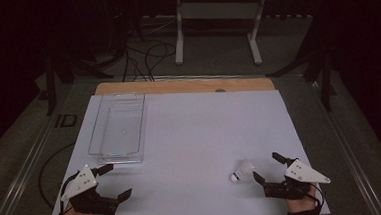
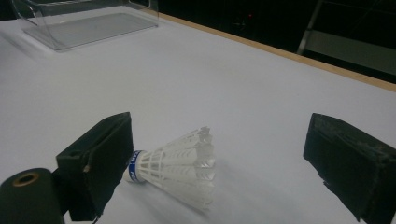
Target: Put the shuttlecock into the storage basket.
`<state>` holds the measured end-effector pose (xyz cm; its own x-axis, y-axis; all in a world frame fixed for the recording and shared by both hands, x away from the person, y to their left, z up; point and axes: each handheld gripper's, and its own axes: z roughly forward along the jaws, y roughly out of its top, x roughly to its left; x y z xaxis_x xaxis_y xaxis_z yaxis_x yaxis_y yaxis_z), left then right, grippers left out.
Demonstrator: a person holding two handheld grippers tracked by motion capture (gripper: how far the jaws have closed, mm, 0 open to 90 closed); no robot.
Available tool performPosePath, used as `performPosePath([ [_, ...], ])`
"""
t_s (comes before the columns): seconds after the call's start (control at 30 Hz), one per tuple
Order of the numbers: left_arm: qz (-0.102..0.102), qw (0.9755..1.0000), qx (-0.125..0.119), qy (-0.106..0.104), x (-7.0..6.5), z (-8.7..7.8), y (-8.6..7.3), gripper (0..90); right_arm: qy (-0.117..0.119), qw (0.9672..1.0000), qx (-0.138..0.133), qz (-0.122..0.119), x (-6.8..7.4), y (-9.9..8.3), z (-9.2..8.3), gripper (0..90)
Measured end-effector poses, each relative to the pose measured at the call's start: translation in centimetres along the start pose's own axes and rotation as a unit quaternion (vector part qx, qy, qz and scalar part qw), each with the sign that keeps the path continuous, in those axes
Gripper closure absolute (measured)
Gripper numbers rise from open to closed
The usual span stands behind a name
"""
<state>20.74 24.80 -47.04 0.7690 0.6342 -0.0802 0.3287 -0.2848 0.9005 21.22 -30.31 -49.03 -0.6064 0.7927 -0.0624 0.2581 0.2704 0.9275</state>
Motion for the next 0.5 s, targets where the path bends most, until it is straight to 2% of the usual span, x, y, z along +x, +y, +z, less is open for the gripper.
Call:
performPosePath([
  [0.03,0.006,0.9999,0.009,0.000,0.0,0.0,0.3,0.1,-0.001,1.0000,0.000,0.000,0.0,0.0,0.0,8.3],
  [0.2,0.008,0.9995,0.028,-0.009,-0.1,0.2,0.8,0.1,-0.001,1.0000,-0.004,0.001,0.0,0.1,-0.1,8.3],
  [0.23,0.002,0.9989,0.044,-0.015,-0.3,0.5,1.2,0.1,-0.001,1.0000,-0.006,0.000,0.0,0.1,-0.1,8.3],
  [0.27,0.002,0.9989,0.044,-0.015,-0.3,0.5,1.2,0.1,-0.002,1.0000,-0.005,0.000,0.0,0.1,-0.1,8.3],
  [0.3,0.006,0.9980,0.061,-0.011,-0.5,0.7,1.5,0.1,-0.002,1.0000,-0.005,0.000,0.0,0.1,-0.1,8.3],
  [0.33,0.006,0.9980,0.061,-0.011,-0.5,0.7,1.5,0.1,-0.002,1.0000,-0.005,0.000,0.0,0.1,-0.1,8.3],
  [0.37,0.005,0.9972,0.074,-0.012,-0.6,1.1,1.9,0.1,-0.002,1.0000,-0.004,0.000,0.0,0.1,-0.1,8.3],
  [0.5,0.007,0.9967,0.080,-0.017,-0.7,1.4,2.4,0.1,0.000,1.0000,-0.004,-0.001,0.0,0.1,0.0,8.3],
])
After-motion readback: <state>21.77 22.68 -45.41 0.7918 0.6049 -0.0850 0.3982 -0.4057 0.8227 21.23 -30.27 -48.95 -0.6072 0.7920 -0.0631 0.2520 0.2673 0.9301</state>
